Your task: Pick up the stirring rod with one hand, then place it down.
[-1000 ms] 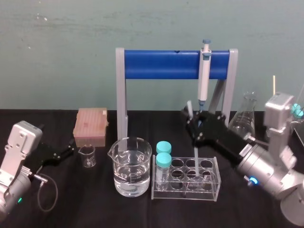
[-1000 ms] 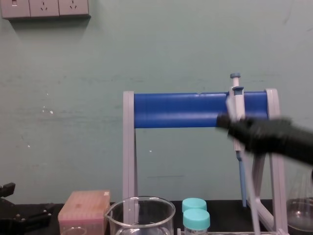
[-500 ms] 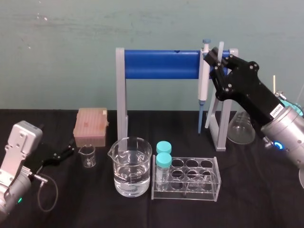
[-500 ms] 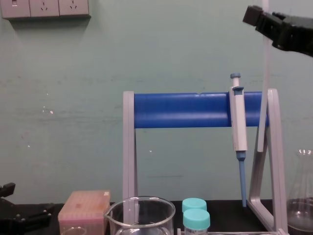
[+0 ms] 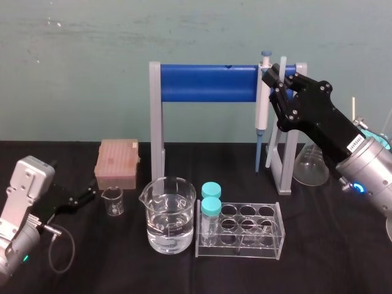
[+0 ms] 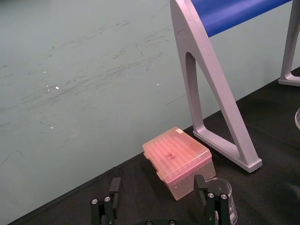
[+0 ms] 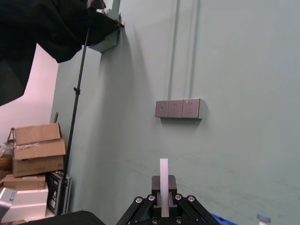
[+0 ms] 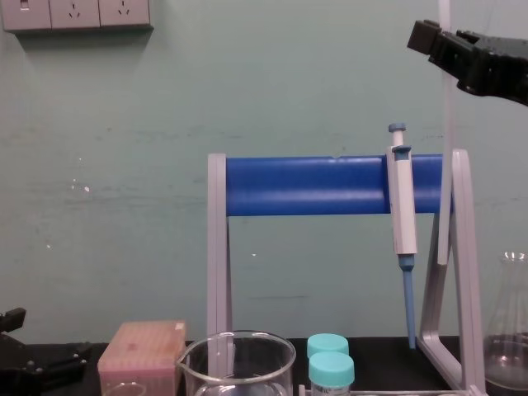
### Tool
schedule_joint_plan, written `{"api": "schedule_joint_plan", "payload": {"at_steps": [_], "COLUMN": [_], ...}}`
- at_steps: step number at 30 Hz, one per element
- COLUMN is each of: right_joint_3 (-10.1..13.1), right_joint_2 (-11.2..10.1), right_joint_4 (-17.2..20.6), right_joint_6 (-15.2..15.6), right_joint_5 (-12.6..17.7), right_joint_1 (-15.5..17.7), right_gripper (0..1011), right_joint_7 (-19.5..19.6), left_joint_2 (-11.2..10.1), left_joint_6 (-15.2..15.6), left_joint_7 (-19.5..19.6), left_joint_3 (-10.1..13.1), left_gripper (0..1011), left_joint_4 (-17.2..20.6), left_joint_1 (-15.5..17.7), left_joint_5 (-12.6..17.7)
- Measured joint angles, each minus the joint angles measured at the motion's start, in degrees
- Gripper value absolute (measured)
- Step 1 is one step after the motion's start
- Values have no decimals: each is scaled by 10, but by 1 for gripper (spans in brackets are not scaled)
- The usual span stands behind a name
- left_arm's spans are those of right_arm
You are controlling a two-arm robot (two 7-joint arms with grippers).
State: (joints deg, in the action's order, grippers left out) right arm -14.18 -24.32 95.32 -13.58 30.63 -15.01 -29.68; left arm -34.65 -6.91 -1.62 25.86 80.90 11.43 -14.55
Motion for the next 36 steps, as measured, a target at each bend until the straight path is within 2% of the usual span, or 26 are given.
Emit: {"api": "schedule_joint_plan", "payload": {"at_steps": [36], "right_joint_3": [-6], "right_joint_2": [0], "right_joint_4": [-11], "right_joint_6": [6], "right_joint_5": [2], "right_joint_1": [0], "right_gripper": [70], "right_joint_7": [0], "left_joint_2": [0], "left_joint_6": [0], "left_joint_7": [0], "left_joint_3": [0], "left_gripper": [1000], "left_joint_4": [0], "left_joint_1": [0], "left_joint_5": [0]}}
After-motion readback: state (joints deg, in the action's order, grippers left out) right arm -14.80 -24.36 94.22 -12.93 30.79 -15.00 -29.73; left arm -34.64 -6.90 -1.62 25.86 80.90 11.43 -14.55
